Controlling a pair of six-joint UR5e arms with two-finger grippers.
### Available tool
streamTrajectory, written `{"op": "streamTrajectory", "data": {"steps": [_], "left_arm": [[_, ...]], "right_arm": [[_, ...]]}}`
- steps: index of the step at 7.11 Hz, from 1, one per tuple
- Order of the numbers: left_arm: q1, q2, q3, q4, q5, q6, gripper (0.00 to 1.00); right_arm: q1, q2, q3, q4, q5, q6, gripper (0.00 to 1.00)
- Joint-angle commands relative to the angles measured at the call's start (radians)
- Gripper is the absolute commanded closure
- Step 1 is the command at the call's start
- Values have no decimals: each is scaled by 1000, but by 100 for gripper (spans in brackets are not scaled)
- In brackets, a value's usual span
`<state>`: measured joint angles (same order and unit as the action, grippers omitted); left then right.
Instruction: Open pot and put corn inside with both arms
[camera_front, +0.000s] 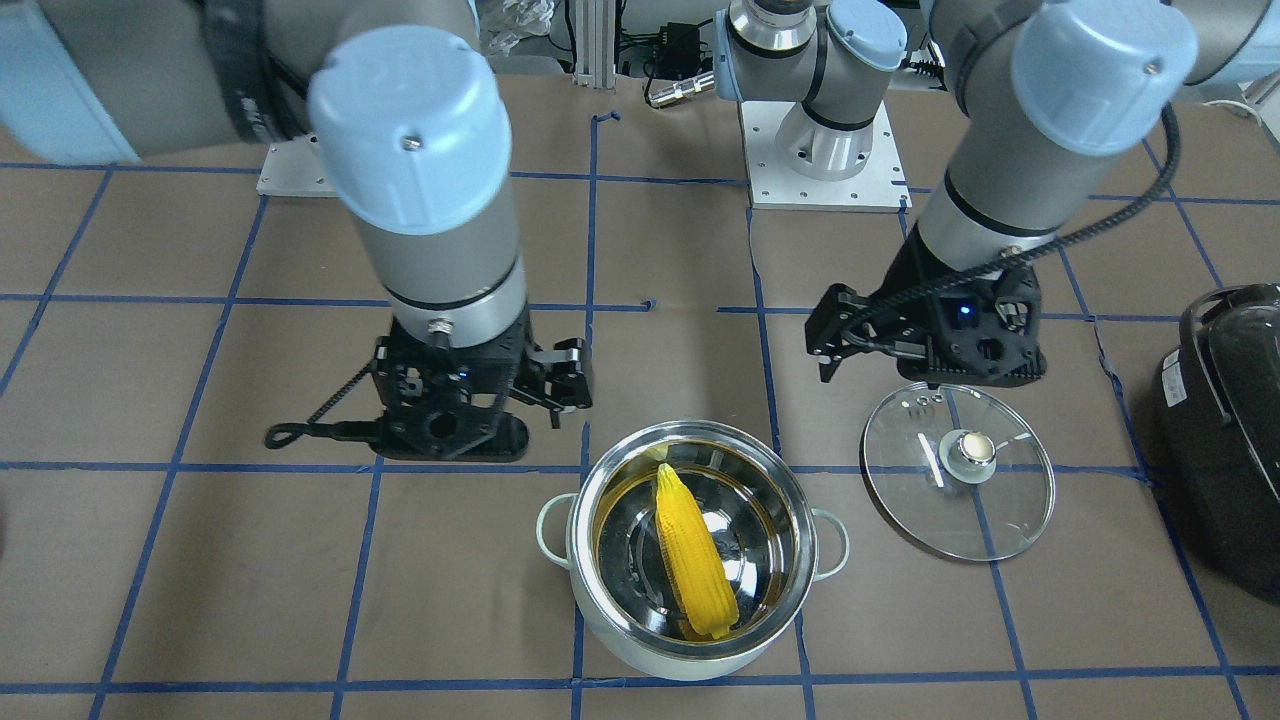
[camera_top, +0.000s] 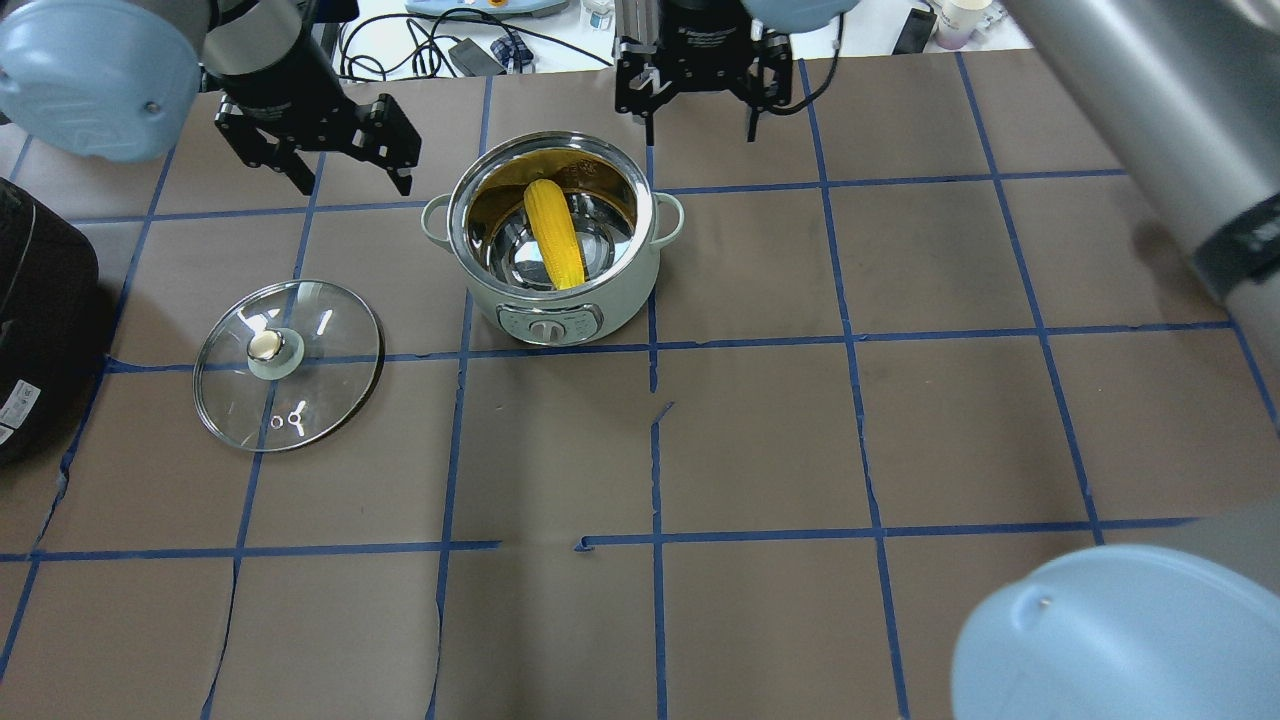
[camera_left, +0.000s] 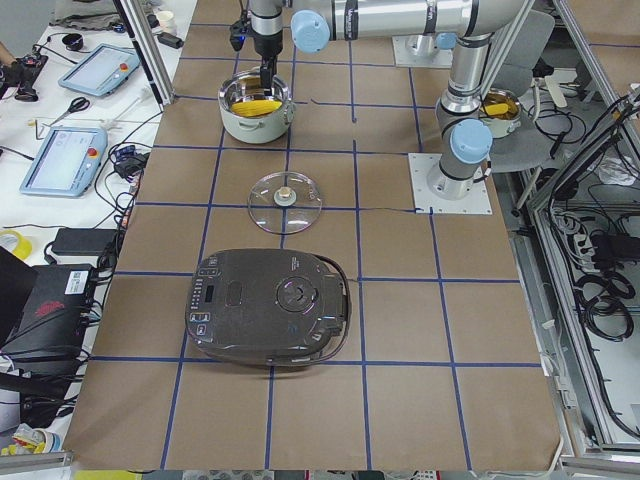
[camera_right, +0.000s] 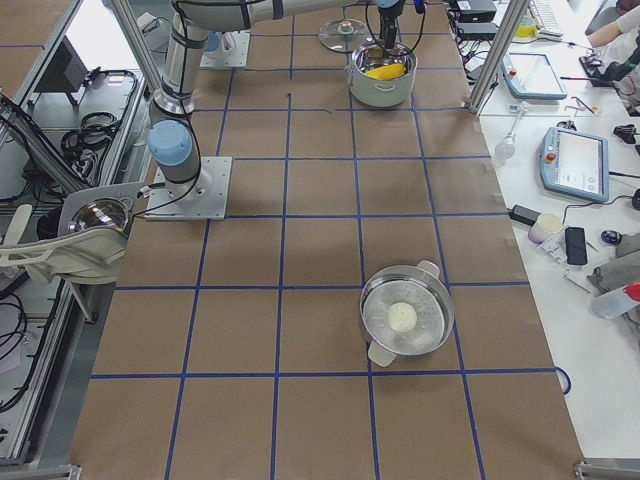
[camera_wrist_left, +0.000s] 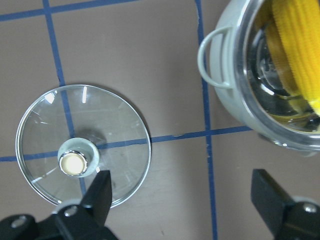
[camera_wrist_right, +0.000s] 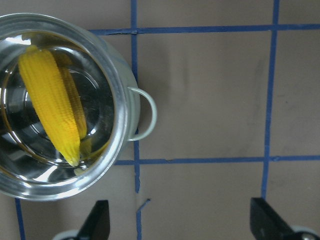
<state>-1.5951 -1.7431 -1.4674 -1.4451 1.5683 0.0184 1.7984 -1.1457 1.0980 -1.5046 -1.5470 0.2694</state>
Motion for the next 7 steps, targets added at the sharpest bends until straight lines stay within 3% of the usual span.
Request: {"op": "streamTrajectory", "data": {"steps": [1, 4, 5, 7], "left_arm": [[-118, 62, 7, -61, 10, -121, 0], [-106, 85, 63, -183, -1, -143, 0], [-85, 86, 103, -265, 7, -109, 0], [-28, 108, 102, -275, 1, -51, 0]], "right_arm": [[-133, -167, 196, 20, 2, -138, 0], [-189, -354, 422, -37, -59, -199, 0], [-191, -373, 433, -36, -61, -199, 0], [-189, -373, 433, -37, -59, -187, 0]]}}
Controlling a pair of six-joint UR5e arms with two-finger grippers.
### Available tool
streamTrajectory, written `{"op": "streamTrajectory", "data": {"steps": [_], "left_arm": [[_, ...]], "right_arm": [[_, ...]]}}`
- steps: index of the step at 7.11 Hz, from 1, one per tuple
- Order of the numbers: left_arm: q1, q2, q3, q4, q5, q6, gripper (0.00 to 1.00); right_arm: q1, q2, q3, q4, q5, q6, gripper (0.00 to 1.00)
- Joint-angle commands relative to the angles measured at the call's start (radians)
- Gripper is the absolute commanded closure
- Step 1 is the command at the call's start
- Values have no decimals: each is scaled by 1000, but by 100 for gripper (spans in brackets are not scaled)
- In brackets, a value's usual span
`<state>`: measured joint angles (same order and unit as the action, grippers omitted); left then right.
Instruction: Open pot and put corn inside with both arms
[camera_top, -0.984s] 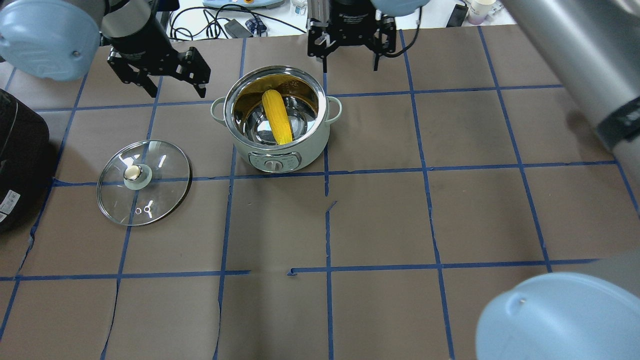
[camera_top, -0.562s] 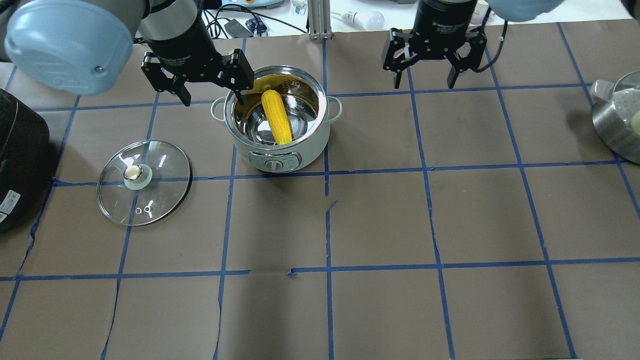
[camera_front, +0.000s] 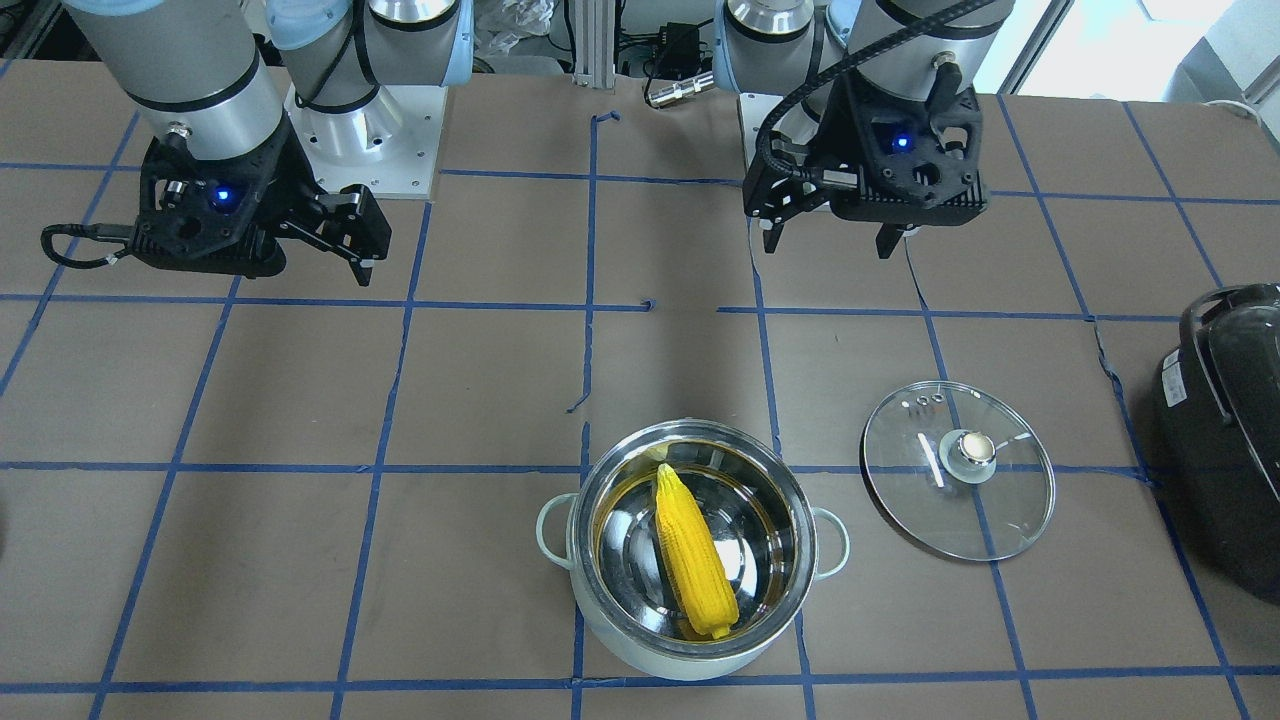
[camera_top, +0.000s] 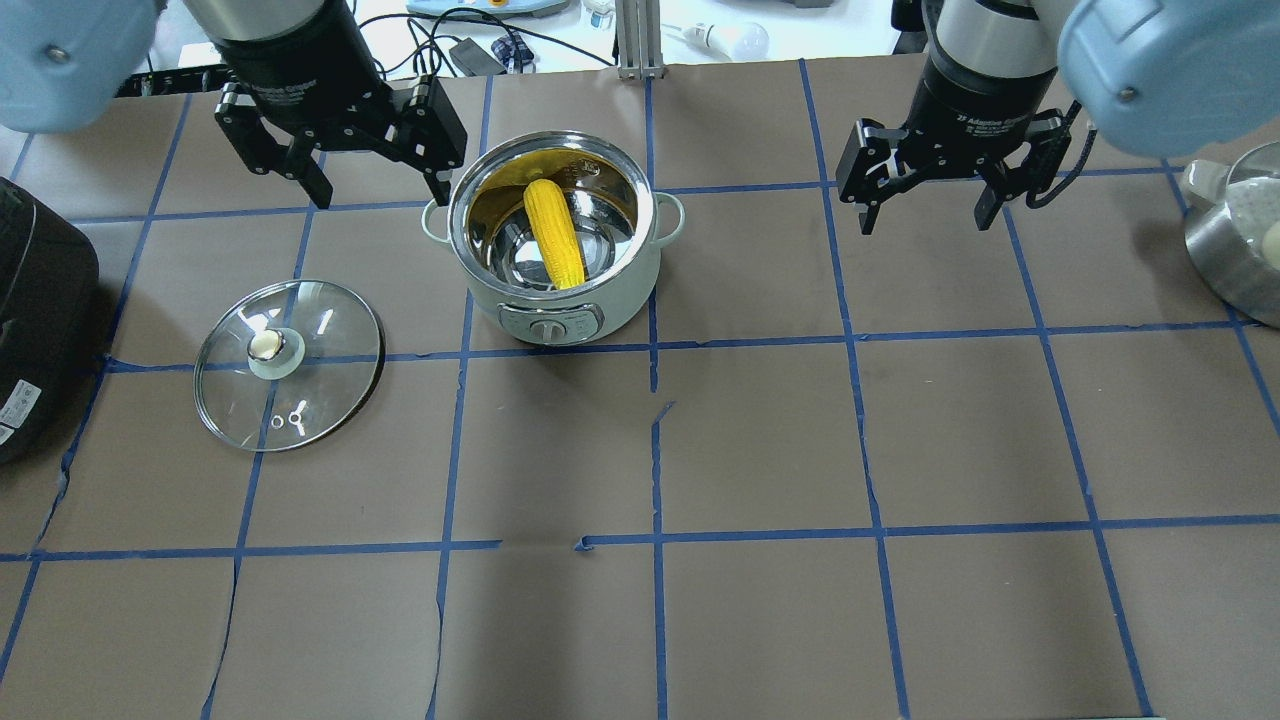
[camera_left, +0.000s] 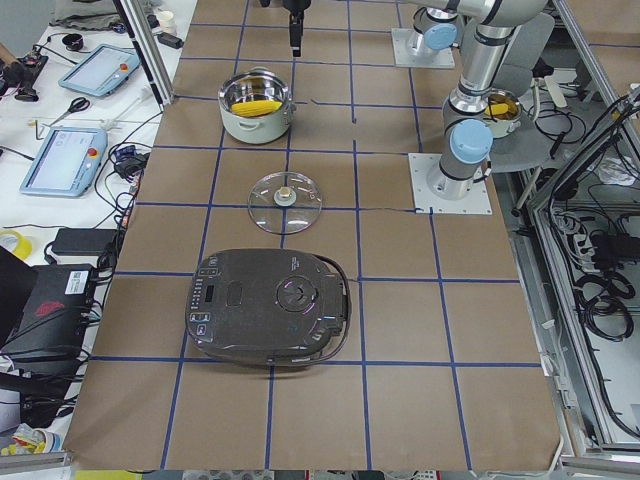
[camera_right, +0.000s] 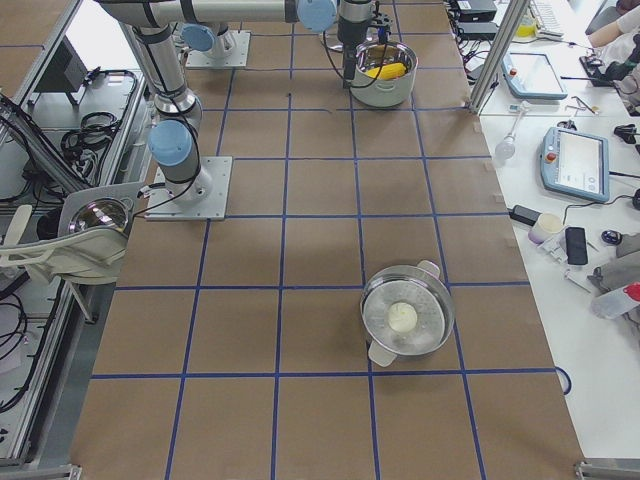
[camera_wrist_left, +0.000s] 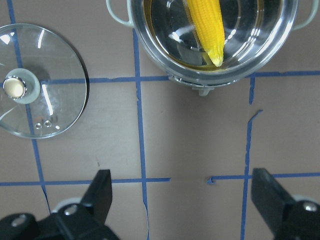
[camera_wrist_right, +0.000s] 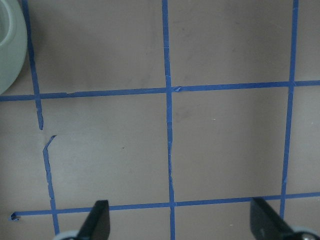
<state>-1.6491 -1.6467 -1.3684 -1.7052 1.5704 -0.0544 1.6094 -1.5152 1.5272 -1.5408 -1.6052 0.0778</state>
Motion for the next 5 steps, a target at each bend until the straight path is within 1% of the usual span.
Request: {"op": "streamTrajectory", "data": {"steps": [1, 5], "left_arm": [[31, 16, 2, -14, 6, 22, 0], [32, 41, -57, 24, 3, 24, 0]], "right_arm": [[1, -5, 4, -2, 1, 7, 0], [1, -3, 1, -1, 14, 8, 0]]}}
